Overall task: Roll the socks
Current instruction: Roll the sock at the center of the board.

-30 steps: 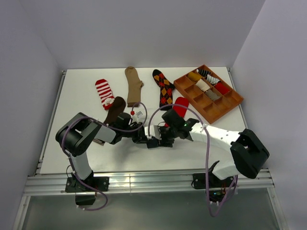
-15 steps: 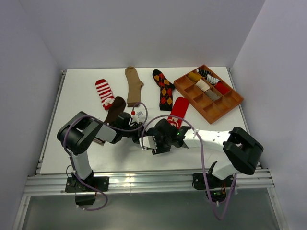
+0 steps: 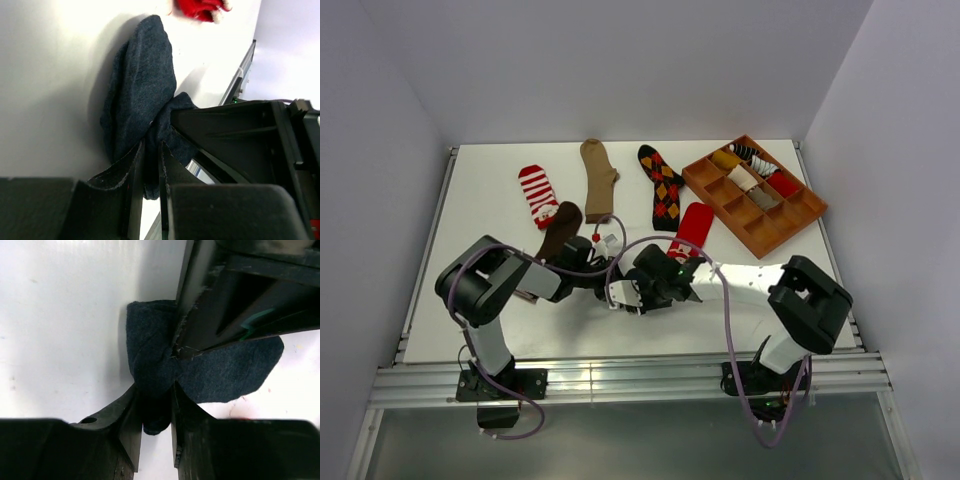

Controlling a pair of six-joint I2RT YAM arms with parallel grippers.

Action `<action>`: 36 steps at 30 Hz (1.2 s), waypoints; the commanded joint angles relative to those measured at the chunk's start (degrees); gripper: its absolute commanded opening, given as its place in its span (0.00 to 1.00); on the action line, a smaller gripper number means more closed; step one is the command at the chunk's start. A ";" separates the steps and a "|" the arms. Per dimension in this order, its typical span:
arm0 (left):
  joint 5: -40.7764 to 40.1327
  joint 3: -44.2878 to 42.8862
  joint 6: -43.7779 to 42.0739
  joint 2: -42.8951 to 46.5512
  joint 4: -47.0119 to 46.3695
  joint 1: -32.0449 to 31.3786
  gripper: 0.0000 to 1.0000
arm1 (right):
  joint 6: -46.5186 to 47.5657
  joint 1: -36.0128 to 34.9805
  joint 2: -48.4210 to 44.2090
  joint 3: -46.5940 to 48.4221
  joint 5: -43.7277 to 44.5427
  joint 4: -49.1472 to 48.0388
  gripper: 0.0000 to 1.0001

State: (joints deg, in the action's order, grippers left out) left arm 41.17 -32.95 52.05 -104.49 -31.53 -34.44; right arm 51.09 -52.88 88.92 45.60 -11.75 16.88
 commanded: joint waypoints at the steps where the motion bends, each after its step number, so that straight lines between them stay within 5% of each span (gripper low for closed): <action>1: -8.64 4.56 -2.23 0.50 14.13 -1.16 0.14 | -1.17 2.69 2.74 6.31 -5.37 8.76 0.20; 12: -16.81 5.61 2.88 10.35 11.58 -1.60 0.17 | -1.78 13.50 17.76 24.87 -27.27 33.91 0.20; 26: -28.68 13.08 -1.42 19.49 1.91 -2.30 0.45 | -3.45 15.35 27.44 30.51 -27.55 39.19 0.20; 36: -31.15 14.67 -8.36 26.35 -3.27 -4.14 0.48 | -5.47 15.35 31.92 35.78 -26.49 42.09 0.21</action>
State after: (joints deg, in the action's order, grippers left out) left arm 11.73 -18.31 48.36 -80.38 -30.74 -37.36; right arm 46.06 -37.82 118.28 80.49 -42.76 58.00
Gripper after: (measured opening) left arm 0.474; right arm 0.300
